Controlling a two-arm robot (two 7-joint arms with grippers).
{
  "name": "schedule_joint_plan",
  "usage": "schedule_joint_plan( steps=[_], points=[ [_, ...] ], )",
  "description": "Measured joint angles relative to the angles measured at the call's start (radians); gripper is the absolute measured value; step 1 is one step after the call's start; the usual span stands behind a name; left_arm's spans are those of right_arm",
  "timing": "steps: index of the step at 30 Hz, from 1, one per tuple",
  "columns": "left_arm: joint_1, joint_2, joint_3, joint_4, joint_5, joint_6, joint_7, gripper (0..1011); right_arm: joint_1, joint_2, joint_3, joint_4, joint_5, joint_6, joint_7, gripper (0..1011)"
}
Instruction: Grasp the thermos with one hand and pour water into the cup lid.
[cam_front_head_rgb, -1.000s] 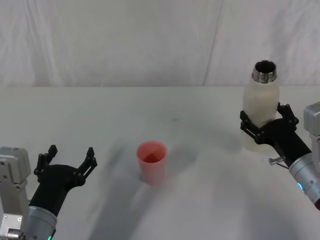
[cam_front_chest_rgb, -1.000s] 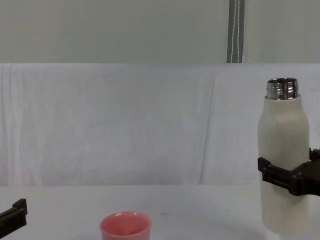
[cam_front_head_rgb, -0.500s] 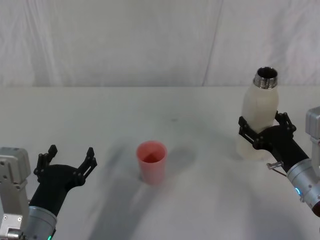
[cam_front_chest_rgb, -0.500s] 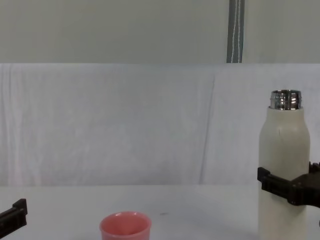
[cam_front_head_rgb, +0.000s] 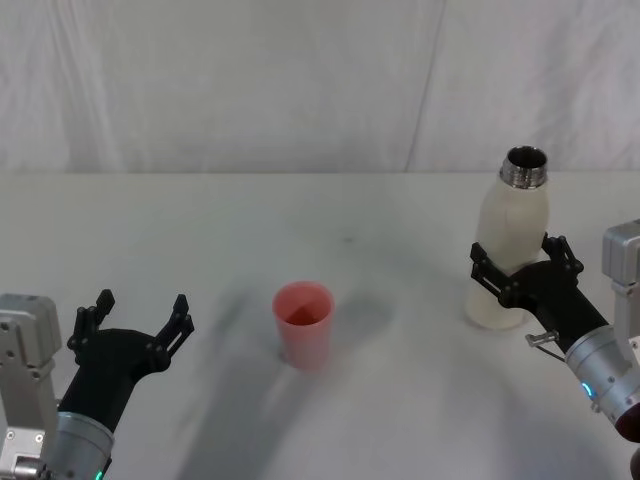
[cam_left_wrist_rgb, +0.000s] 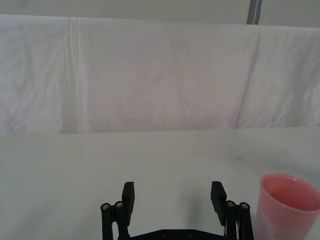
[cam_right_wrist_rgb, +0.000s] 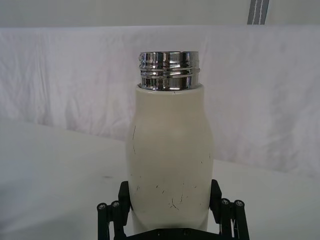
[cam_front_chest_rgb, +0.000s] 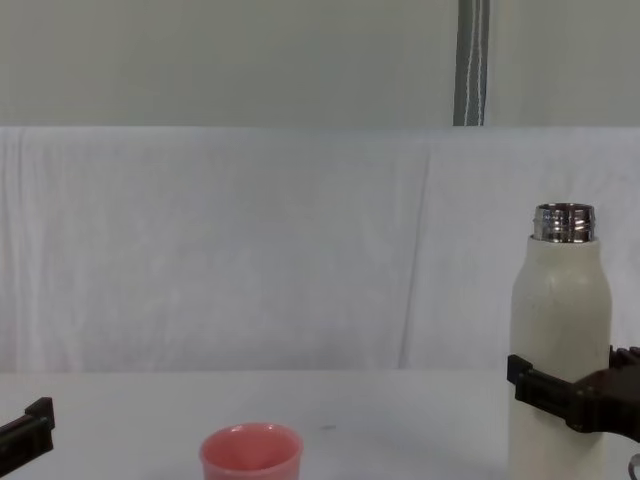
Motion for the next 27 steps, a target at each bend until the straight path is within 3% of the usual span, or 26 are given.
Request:
schedule_joint_plan(
  steps=[27],
  points=[
    [0.0, 0.0, 0.0, 0.0, 0.0, 0.0, 0.0, 1001, 0.021, -0.012, -0.001, 0.05, 0.008, -0.027, -0.009, 951]
  ],
)
